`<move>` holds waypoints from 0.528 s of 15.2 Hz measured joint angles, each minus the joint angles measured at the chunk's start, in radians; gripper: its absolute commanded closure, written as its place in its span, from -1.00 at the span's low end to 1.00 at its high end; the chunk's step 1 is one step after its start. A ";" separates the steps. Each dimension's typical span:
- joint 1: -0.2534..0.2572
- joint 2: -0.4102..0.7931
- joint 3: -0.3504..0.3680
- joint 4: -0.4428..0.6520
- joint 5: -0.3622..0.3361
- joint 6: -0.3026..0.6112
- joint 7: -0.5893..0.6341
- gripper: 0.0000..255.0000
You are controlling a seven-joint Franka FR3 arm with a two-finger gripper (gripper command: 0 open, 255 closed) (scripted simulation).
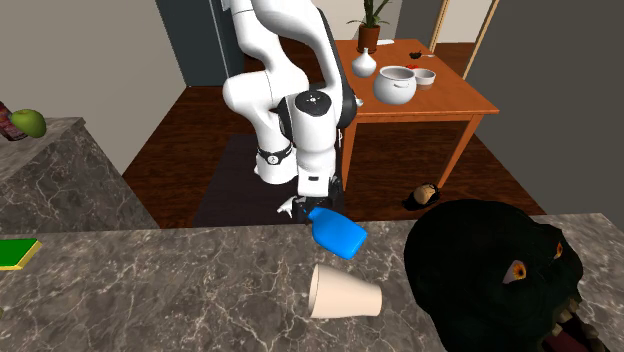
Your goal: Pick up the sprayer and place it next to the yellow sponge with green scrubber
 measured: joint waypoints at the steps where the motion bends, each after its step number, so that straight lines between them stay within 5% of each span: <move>1: 0.000 0.001 0.000 0.000 0.000 0.001 0.000 -1.00; 2: 0.000 0.002 0.000 0.000 0.000 0.001 0.000 -1.00; 3: 0.000 0.002 0.000 0.000 0.000 0.002 0.000 1.00; 8: 0.000 0.002 0.000 0.000 0.000 0.002 0.000 1.00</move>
